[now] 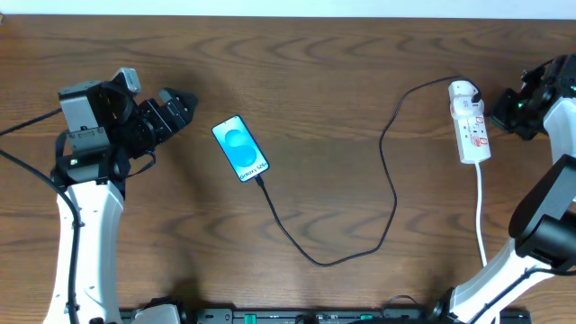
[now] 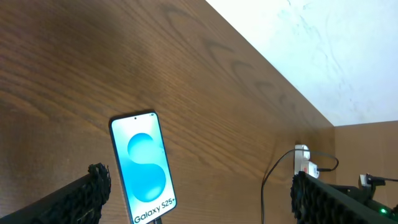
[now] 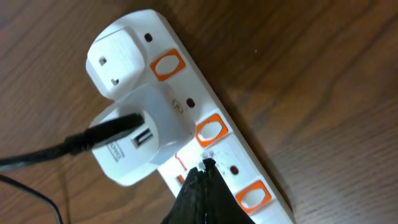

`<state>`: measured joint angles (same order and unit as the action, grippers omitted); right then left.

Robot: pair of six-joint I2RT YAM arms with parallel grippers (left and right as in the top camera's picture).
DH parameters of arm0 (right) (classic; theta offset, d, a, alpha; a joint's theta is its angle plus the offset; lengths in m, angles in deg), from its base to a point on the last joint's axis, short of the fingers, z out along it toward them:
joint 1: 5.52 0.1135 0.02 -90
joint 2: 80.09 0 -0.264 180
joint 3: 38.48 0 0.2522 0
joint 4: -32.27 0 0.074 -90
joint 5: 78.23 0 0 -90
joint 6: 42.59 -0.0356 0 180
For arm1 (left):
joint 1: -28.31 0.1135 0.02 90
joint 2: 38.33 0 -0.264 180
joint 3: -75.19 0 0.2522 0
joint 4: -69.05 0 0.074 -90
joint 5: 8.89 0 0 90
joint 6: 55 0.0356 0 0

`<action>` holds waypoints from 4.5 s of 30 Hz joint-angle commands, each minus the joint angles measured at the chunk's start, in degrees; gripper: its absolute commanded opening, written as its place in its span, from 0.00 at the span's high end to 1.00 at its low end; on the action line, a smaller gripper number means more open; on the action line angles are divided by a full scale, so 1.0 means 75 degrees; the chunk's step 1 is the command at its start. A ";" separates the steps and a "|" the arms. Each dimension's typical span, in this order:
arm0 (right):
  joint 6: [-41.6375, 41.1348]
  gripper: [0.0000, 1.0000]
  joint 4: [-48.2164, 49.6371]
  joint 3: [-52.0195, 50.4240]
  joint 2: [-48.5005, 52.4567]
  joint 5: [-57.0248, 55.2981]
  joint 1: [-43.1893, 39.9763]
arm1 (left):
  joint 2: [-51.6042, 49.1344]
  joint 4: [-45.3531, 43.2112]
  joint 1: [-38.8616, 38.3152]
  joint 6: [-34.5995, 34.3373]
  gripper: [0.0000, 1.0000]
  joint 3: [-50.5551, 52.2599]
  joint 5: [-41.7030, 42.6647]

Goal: Plug charger to phone and switch on socket
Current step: 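Lower the right gripper onto the orange switch beside the plugged socket, then press the orange switch down with the right gripper fingertip, then lift the right gripper off the power strip and pull it back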

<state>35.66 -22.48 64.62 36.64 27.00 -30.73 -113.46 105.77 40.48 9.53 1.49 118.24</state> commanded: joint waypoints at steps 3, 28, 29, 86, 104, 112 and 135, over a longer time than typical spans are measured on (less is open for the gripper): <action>-0.0207 0.99 0.0163 -0.0029 0.0213 0.0052 -0.0032 | 0.0047 0.0023 0.0006 0.0047 0.06 -0.0140 -0.0044; -0.0460 0.99 0.0647 -0.0029 0.0825 0.0079 -0.0006 | 0.0047 0.0023 0.0006 0.0047 0.06 -0.0140 -0.0044; -0.0460 0.99 0.0653 -0.0029 0.0825 0.0079 -0.0006 | 0.0047 0.0023 0.0006 0.0047 0.06 -0.0140 -0.0044; -0.0050 0.99 0.0903 -0.0737 0.0833 0.1195 0.0262 | 0.0047 0.0023 0.0006 0.0047 0.05 -0.0140 -0.0044; 0.0207 0.99 0.0667 -0.0510 0.0152 0.0758 -0.0003 | 0.0047 0.0020 0.0006 0.0047 0.05 -0.0140 -0.0044; 0.0230 0.99 0.0111 -0.0510 -0.1661 0.0764 -0.0140 | 0.0047 0.0023 0.0006 0.0047 0.05 -0.0140 -0.0044; 0.1582 0.99 -0.1137 -0.0510 -0.4456 -0.0297 0.3389 | 0.0047 0.0023 0.0006 0.0047 0.05 -0.0140 -0.0044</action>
<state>45.56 -29.96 60.58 5.71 30.76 -8.64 -113.46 105.80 40.48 9.53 1.49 118.24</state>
